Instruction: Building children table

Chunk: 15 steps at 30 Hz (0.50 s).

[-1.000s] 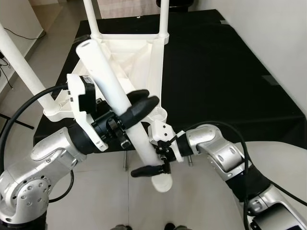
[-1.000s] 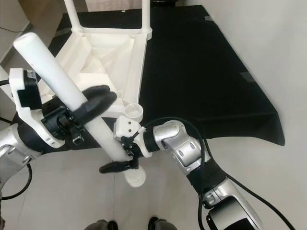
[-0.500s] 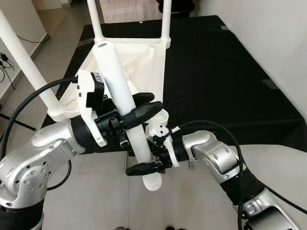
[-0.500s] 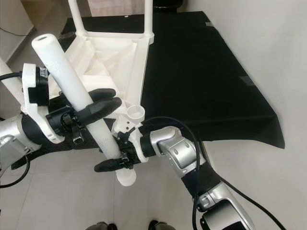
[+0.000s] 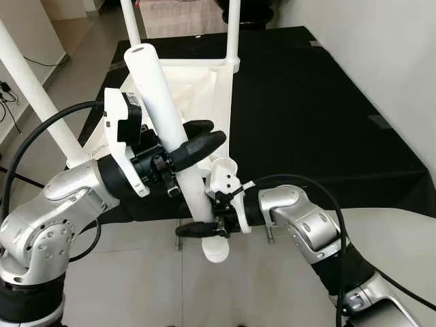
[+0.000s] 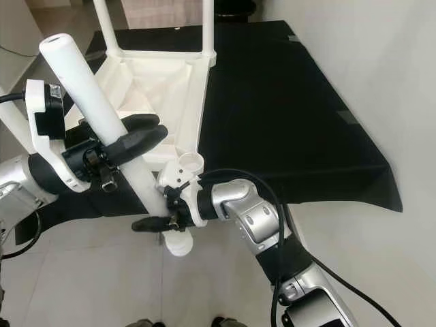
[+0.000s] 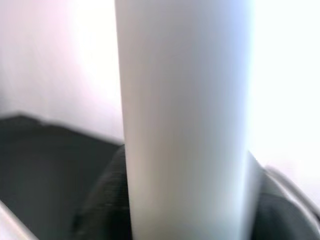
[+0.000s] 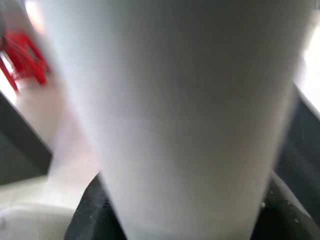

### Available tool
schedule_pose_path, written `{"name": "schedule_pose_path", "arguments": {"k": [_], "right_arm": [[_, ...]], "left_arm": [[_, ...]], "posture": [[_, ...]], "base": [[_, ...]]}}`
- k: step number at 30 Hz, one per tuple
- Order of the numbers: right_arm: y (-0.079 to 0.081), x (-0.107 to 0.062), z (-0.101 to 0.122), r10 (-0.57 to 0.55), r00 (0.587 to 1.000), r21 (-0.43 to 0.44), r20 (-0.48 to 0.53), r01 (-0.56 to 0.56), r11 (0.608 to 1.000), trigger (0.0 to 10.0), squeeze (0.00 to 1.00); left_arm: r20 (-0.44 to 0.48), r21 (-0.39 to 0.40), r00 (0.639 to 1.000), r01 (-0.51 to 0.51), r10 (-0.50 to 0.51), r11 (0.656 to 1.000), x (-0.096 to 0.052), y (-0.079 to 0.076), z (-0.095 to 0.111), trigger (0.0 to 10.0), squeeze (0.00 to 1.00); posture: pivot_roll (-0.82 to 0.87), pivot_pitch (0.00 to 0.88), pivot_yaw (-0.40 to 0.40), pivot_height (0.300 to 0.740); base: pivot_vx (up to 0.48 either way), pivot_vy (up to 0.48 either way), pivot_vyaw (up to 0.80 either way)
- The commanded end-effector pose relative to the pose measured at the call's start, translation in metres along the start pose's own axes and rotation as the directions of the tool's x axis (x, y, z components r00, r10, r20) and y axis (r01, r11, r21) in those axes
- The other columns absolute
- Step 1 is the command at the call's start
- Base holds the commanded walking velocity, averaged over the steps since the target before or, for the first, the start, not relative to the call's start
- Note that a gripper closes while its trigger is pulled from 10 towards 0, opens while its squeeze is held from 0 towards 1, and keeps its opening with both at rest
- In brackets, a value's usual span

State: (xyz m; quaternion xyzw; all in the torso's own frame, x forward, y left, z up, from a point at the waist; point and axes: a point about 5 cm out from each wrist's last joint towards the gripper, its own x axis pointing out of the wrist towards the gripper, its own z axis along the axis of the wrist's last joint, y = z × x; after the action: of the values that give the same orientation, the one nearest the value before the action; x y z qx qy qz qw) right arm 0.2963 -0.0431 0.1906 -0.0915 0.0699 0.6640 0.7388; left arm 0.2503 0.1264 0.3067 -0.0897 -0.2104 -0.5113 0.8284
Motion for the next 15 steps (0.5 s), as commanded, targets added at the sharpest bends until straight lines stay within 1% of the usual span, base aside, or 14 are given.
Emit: {"name": "schedule_pose_path", "arguments": {"k": [1,3,4,5,6,8,9,10,11,12,13,14,15], "right_arm": [[0.005,0.008,0.008,0.018,0.999,-0.019,0.031,-0.017,1.0,0.0,0.0],[0.005,0.008,0.008,0.018,0.999,-0.019,0.031,-0.017,1.0,0.0,0.0],[0.002,0.007,0.009,-0.004,0.999,-0.021,0.044,0.005,1.0,0.0,0.0],[0.002,0.007,0.009,-0.004,0.999,-0.021,0.044,0.005,1.0,0.0,0.0],[-0.006,0.003,0.013,-0.06,0.996,-0.014,0.072,0.061,0.998,0.0,0.0],[-0.006,0.003,0.013,-0.06,0.996,-0.014,0.072,0.061,0.998,0.0,0.0],[-0.018,-0.004,0.02,-0.139,0.983,0.005,0.117,0.139,0.99,0.0,0.0],[-0.032,-0.012,0.029,-0.247,0.954,0.027,0.171,0.246,0.969,0.0,0.0],[-0.032,-0.012,0.029,-0.247,0.954,0.027,0.171,0.246,0.969,0.0,0.0],[-0.043,-0.019,0.035,-0.33,0.921,0.046,0.207,0.328,0.944,0.0,0.0],[-0.043,-0.019,0.035,-0.33,0.921,0.046,0.207,0.328,0.944,0.0,0.0],[-0.052,-0.024,0.041,-0.398,0.886,0.074,0.239,0.392,0.917,0.0,0.0],[-0.052,-0.024,0.041,-0.398,0.886,0.074,0.239,0.392,0.917,0.0,0.0]], "left_arm": [[0.035,-0.015,0.999,0.012,-0.012,1.0,0.004,-0.003,0.002,10.0,1.0],[0.035,-0.015,0.999,0.012,-0.012,1.0,0.004,-0.003,0.002,10.0,1.0],[0.051,0.001,0.998,-0.027,0.027,1.0,0.001,0.002,0.007,10.0,1.0],[0.051,0.001,0.998,-0.027,0.027,1.0,0.001,0.002,0.007,10.0,1.0],[0.093,0.012,0.991,-0.097,0.096,0.995,-0.005,0.01,0.017,10.0,1.0],[0.093,0.012,0.991,-0.097,0.096,0.995,-0.005,0.01,0.017,10.0,1.0],[0.149,0.031,0.974,-0.177,0.171,0.984,-0.014,0.018,0.031,10.0,1.0],[0.206,0.055,0.948,-0.257,0.241,0.965,-0.023,0.023,0.046,10.0,1.0],[0.206,0.055,0.948,-0.257,0.241,0.965,-0.023,0.023,0.046,10.0,1.0],[0.247,0.073,0.926,-0.311,0.285,0.948,-0.031,0.025,0.056,10.0,1.0],[0.247,0.073,0.926,-0.311,0.285,0.948,-0.031,0.025,0.056,10.0,1.0],[0.279,0.085,0.907,-0.352,0.317,0.932,-0.035,0.025,0.064,10.0,1.0],[0.279,0.085,0.907,-0.352,0.317,0.932,-0.035,0.025,0.064,10.0,1.0]], "posture": [[-0.07,0.12,0.003,0.74],[-0.07,0.12,0.003,0.74],[-0.07,0.12,0.003,0.74],[-0.07,0.12,0.003,0.74],[-0.07,0.123,0.003,0.74],[-0.07,0.123,0.003,0.74],[-0.06,0.128,0.002,0.74],[-0.06,0.136,0.001,0.74],[-0.06,0.136,0.001,0.74],[-0.06,0.136,0.001,0.74],[-0.06,0.136,0.001,0.74],[-0.05,0.14,-0.001,0.74],[-0.05,0.14,-0.001,0.74]], "base": [[0.0,0.0,0.0],[0.0,0.0,0.0],[0.0,0.0,0.0],[0.0,0.0,0.0],[0.0,0.0,0.0],[0.0,0.0,0.0],[0.0,0.0,0.0],[0.0,0.0,0.0],[0.0,0.0,0.0],[0.0,0.0,0.0],[0.0,0.0,0.0],[0.0,0.0,0.0],[0.0,0.0,0.0]]}}
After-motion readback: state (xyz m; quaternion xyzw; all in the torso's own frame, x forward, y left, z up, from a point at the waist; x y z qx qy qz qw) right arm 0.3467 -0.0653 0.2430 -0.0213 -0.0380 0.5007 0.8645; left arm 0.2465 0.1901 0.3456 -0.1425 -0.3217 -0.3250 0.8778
